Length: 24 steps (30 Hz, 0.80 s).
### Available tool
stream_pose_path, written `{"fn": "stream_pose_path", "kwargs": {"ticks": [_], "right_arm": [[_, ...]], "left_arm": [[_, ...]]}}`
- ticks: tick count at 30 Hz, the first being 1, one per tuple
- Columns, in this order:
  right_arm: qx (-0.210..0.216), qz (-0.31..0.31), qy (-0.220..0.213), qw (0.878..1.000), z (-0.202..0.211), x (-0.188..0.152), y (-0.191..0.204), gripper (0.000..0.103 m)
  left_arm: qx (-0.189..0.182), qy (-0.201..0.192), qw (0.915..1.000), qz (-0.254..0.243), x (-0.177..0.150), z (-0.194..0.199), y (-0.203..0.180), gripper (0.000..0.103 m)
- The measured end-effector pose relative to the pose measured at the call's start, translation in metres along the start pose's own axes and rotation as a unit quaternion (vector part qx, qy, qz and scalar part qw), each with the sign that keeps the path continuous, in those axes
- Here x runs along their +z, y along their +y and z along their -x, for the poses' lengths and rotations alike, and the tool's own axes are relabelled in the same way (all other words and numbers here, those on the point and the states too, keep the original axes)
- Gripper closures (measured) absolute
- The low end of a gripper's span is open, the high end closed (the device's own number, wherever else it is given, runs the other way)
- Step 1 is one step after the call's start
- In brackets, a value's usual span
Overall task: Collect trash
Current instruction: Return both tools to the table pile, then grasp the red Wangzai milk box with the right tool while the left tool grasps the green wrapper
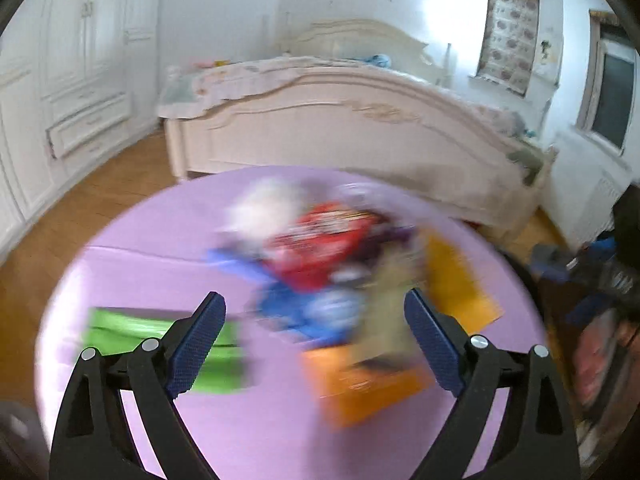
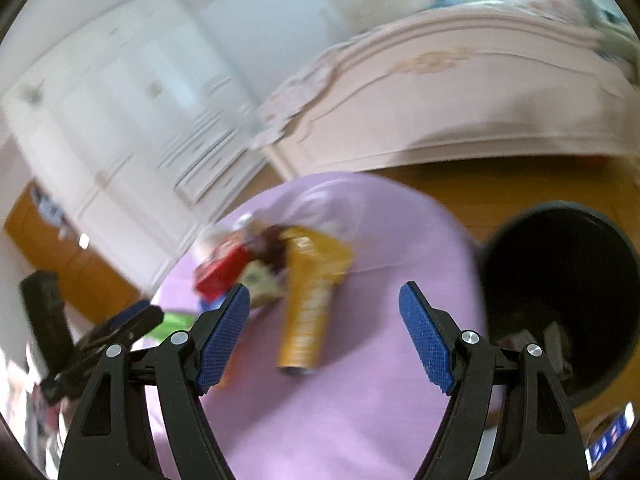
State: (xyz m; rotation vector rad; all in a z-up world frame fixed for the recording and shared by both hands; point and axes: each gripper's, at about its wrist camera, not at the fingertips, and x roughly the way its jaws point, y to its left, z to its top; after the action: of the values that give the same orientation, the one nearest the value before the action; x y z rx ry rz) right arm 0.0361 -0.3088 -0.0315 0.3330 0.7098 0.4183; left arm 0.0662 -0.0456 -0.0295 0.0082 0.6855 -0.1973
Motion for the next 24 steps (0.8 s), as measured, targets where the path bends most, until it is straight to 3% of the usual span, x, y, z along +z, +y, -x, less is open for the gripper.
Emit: {"fn": "stream_pose_path", "kwargs": {"ticks": [2,3,4,7,11,13,15,18,21,24], "right_arm": [[0.007,0.034,0.015,0.999,-0.011,0.004,0.023,0.023],[0.012,0.060,0.022,0.998,-0.018,0.008,0.039,0.014],[0.015,0.076,0.024,0.997,-0.023,0.009,0.049,0.011],[0.004,0.156,0.026,0.987,-0.044,0.020,0.087,0.005],[-0.018,0.245,0.071,0.967,-0.086,0.029,0.118,0.005],[-0.030,0.290,0.091,0.952,-0.106,0.030,0.133,0.005],[-0.038,0.320,0.115,0.940,-0.127,0.032,0.143,0.005],[-0.052,0.339,0.146,0.928,-0.155,0.032,0.148,0.005],[-0.059,0.346,0.173,0.920,-0.177,0.032,0.144,0.005],[-0.060,0.340,0.190,0.919,-0.188,0.031,0.138,0.005]], "left_arm": [[0.009,0.014,0.9990,-0.042,-0.005,0.003,0.022,0.013],[0.019,0.021,0.9961,-0.084,-0.009,0.005,0.030,0.013],[0.025,0.021,0.9924,-0.119,-0.012,0.006,0.035,0.013],[0.039,0.019,0.9676,-0.249,-0.029,0.006,0.048,0.013],[0.006,0.043,0.9413,-0.335,-0.047,-0.008,0.061,0.013],[0.011,0.056,0.9348,-0.350,-0.050,-0.020,0.071,0.013],[0.009,0.062,0.9322,-0.356,-0.049,-0.031,0.079,0.011],[-0.009,0.053,0.9370,-0.345,-0.041,-0.038,0.090,0.009],[-0.013,0.049,0.9360,-0.348,-0.036,-0.046,0.091,0.008],[-0.038,0.057,0.9421,-0.328,-0.030,-0.053,0.097,0.008]]}}
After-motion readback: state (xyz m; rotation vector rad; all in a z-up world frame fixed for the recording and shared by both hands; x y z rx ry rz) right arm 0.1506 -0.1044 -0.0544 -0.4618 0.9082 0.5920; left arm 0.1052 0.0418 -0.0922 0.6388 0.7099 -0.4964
